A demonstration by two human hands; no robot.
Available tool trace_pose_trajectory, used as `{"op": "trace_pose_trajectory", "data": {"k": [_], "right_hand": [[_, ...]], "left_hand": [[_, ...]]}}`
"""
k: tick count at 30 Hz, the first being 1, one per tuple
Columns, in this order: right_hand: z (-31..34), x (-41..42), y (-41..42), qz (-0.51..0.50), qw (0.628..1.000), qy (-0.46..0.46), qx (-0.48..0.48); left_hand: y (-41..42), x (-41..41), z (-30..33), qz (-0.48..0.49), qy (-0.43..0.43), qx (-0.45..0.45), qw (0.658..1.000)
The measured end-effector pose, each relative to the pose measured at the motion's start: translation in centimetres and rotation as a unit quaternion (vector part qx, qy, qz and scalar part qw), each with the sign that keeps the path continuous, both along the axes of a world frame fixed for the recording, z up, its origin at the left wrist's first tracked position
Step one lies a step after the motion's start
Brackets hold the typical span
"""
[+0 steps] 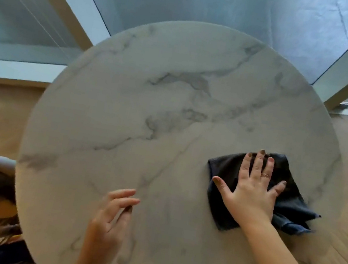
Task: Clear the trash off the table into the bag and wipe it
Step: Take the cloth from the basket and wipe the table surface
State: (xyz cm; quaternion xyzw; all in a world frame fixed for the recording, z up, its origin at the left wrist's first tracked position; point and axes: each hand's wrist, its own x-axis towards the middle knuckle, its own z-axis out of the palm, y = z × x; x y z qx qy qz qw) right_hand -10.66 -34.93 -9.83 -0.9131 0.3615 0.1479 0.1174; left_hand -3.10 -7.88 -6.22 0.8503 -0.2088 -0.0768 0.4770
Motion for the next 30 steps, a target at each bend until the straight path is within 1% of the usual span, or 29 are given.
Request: {"op": "trace_pose_trajectory", "data": {"k": [3, 5, 7, 10, 14, 16, 21, 23, 25, 27, 29, 30], "right_hand": [[0.1, 0.9, 2.6, 0.07, 0.997, 0.008, 0.007], [0.1, 1.1, 4.7, 0.116, 0.993, 0.013, 0.02], [-0.1, 1.2, 6.5, 0.154, 0.988, 0.013, 0.019], [0.2, 1.2, 8.7, 0.201, 0.979, 0.013, 0.032], [0.6, 0.9, 11.7, 0.252, 0.967, 0.013, 0.035], [0.7, 0.5, 13.2, 0.266, 0.963, 0.015, 0.032], [0.7, -0.5, 17.3, 0.294, 0.955, 0.008, 0.03], [0.8, -1.1, 19.4, 0.294, 0.955, -0.001, 0.039], [1.2, -1.9, 21.7, 0.293, 0.955, -0.013, 0.042], [1.7, -3.0, 24.1, 0.312, 0.949, -0.015, 0.032], [2.1, -4.2, 26.5, 0.345, 0.938, -0.016, 0.026], [2.3, -4.7, 27.8, 0.353, 0.935, -0.034, 0.029]], "left_hand": [[5.8, -0.4, 1.0, 0.13, -0.033, 0.057, 0.989], [8.5, -1.4, 1.6, 0.202, -0.028, 0.078, 0.976], [10.1, -2.3, 2.5, 0.246, -0.003, 0.085, 0.966], [11.8, -3.1, 3.0, 0.283, 0.04, 0.078, 0.955], [13.2, -4.0, 3.5, 0.296, 0.06, 0.055, 0.952], [14.0, -4.8, 3.3, 0.281, 0.069, 0.061, 0.955], [16.3, -7.4, 1.9, 0.237, 0.058, 0.078, 0.967], [17.1, -8.8, 1.4, 0.225, 0.073, 0.077, 0.969], [18.1, -10.5, 1.1, 0.209, 0.134, 0.076, 0.966], [19.1, -12.7, 0.9, 0.183, 0.228, 0.073, 0.954], [19.8, -15.3, 1.4, 0.176, 0.33, 0.03, 0.927], [20.1, -16.6, 1.5, 0.179, 0.369, 0.01, 0.912]]}}
